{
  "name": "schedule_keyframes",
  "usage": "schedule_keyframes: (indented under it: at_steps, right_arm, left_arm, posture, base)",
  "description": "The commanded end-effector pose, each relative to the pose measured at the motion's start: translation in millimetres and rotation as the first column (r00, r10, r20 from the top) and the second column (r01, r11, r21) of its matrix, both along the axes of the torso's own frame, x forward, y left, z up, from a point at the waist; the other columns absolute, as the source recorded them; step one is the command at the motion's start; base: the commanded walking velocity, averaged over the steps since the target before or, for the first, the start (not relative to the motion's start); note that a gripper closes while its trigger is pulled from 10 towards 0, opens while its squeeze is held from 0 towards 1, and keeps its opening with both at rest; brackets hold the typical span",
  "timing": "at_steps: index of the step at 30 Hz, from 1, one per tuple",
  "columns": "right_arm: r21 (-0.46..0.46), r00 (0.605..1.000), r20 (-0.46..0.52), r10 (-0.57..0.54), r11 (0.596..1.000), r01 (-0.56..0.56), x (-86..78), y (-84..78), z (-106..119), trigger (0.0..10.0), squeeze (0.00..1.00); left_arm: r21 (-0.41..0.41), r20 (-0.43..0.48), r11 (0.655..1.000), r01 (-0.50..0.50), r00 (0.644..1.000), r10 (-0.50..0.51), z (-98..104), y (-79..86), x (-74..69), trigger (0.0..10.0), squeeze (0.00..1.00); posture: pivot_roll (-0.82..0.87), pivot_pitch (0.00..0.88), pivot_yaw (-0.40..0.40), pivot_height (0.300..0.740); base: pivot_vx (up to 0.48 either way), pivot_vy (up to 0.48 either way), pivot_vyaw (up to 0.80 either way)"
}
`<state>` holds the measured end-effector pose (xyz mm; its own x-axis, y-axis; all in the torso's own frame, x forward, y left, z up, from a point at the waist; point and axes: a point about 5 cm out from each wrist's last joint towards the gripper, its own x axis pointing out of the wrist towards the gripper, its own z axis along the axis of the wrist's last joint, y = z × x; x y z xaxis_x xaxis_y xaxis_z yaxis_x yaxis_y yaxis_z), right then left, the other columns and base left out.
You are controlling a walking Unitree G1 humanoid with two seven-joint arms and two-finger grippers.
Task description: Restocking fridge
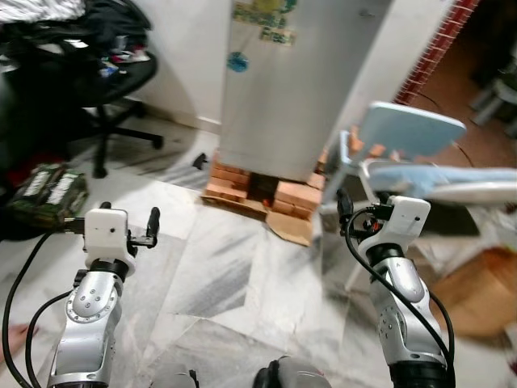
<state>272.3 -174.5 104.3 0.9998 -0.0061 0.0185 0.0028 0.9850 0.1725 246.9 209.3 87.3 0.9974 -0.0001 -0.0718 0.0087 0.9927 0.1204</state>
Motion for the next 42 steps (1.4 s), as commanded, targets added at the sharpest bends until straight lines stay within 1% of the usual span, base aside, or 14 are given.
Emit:
schedule_keyframes:
  at_steps: [1, 5, 7, 9, 11, 14, 18, 22, 24, 26, 30, 32, 36, 42]
  right_arm:
    - [-0.026, 0.999, -0.011, -0.034, 0.999, 0.033, -1.8, -12.0, -1, 10.0, 0.00]
    - [-0.018, 0.998, -0.021, -0.066, 0.998, 0.066, -5.5, -16.0, -5, 10.0, 0.00]
    - [-0.016, 0.998, -0.020, -0.064, 0.998, 0.064, -6.7, -12.9, -7, 10.0, 0.00]
    - [-0.016, 0.998, -0.010, -0.068, 0.998, 0.068, -6.8, -11.0, -6, 10.0, 0.00]
    - [-0.010, 0.996, 0.001, -0.093, 0.996, 0.093, -6.8, -10.6, -6, 10.0, 0.00]
    - [-0.005, 0.994, -0.001, -0.110, 0.994, 0.110, -8.9, -10.9, -8, 10.0, 0.00]
    - [-0.007, 0.993, -0.006, -0.122, 0.993, 0.122, -12.2, -12.2, -10, 10.0, 0.00]
    - [-0.016, 0.991, -0.029, -0.128, 0.992, 0.128, -16.0, -15.1, -14, 10.0, 0.00]
    - [-0.029, 0.993, -0.027, -0.113, 0.993, 0.112, -14.0, -14.3, -13, 10.0, 0.00]
    - [-0.034, 0.994, -0.023, -0.109, 0.994, 0.108, -13.0, -14.0, -12, 10.0, 0.00]
    - [-0.034, 0.996, -0.021, -0.092, 0.995, 0.092, -8.1, -10.6, -11, 10.0, 0.00]
    - [-0.031, 0.996, -0.018, -0.086, 0.996, 0.085, -6.7, -7.7, -9, 10.0, 0.00]
    - [-0.029, 0.997, -0.023, -0.075, 0.997, 0.074, -8.3, -4.8, -10, 10.0, 0.00]
    - [-0.034, 0.997, -0.023, -0.070, 0.997, 0.069, -7.0, -6.3, -10, 10.0, 0.00]
  left_arm:
    - [0.002, -0.002, 0.998, 0.060, 0.998, -0.060, 1, -10.0, 2.0, 10.0, 0.00]
    - [-0.009, 0.011, 0.999, 0.038, 0.999, -0.037, 5, -5.1, 4.8, 10.0, 0.00]
    - [0.006, -0.004, 0.998, 0.061, 0.998, -0.061, 1, -6.0, 3.9, 10.0, 0.00]
    - [0.002, -0.020, 0.997, 0.078, 0.997, -0.078, -2, -7.7, 2.8, 10.0, 0.00]
    - [0.003, -0.039, 0.993, 0.119, 0.992, -0.119, -5, -13.6, 2.4, 10.0, 0.00]
    - [0.000, -0.051, 0.988, 0.153, 0.987, -0.153, -7, -18.9, 4.5, 10.0, 0.00]
    - [-0.003, -0.052, 0.987, 0.163, 0.985, -0.163, -6, -20.0, 8.0, 10.0, 0.00]
    - [-0.002, -0.056, 0.991, 0.131, 0.990, -0.131, -9, -12.7, 6.5, 10.0, 0.00]
    - [-0.003, -0.072, 0.996, 0.093, 0.993, -0.093, -14, -5.6, 4.1, 10.0, 0.00]
    - [-0.004, -0.076, 0.996, 0.086, 0.993, -0.086, -16, -4.1, 3.4, 10.0, 0.00]
    - [0.006, -0.058, 0.992, 0.125, 0.990, -0.125, -11, -7.0, 4.3, 10.0, 0.00]
    - [0.006, -0.031, 0.988, 0.151, 0.988, -0.151, -5, -9.3, 5.0, 10.0, 0.00]
    - [-0.002, -0.028, 0.989, 0.151, 0.988, -0.151, -5, -9.8, 5.0, 10.0, 0.00]
    - [-0.013, -0.040, 0.990, 0.140, 0.989, -0.141, -8, -10.0, 4.3, 10.0, 0.00]
  posture:
    - [0.04, 0.058, -0.101, 0.740]
    - [0.05, 0.053, -0.085, 0.740]
    - [0.04, 0.043, -0.053, 0.740]
    - [0.04, 0.038, -0.031, 0.740]
    - [0.03, 0.034, -0.008, 0.740]
    - [0.02, 0.036, 0.004, 0.740]
    - [0.01, 0.043, -0.004, 0.740]
    - [0.00, 0.052, -0.028, 0.740]
    - [0.00, 0.059, -0.038, 0.740]
    - [0.00, 0.059, -0.038, 0.740]
    - [0.01, 0.075, -0.048, 0.740]
    - [0.02, 0.084, -0.053, 0.740]
    - [0.01, 0.088, -0.057, 0.740]
    - [0.01, 0.088, -0.061, 0.740]
  base:
    - [0.000, 0.480, -0.80]
    - [0.000, 0.480, -0.80]
    - [0.000, 0.480, -0.80]
    - [0.000, 0.480, -0.80]
    - [0.000, 0.480, -0.80]
    - [0.000, 0.480, -0.75]
    - [0.000, 0.480, -0.49]
    - [0.000, 0.480, -0.70]
    - [0.000, 0.480, -0.80]
    - [0.000, 0.480, -0.80]
    - [0.000, 0.479, -0.80]
    - [0.000, 0.452, -0.80]
    - [0.127, 0.413, -0.80]
    - [0.289, 0.384, -0.80]
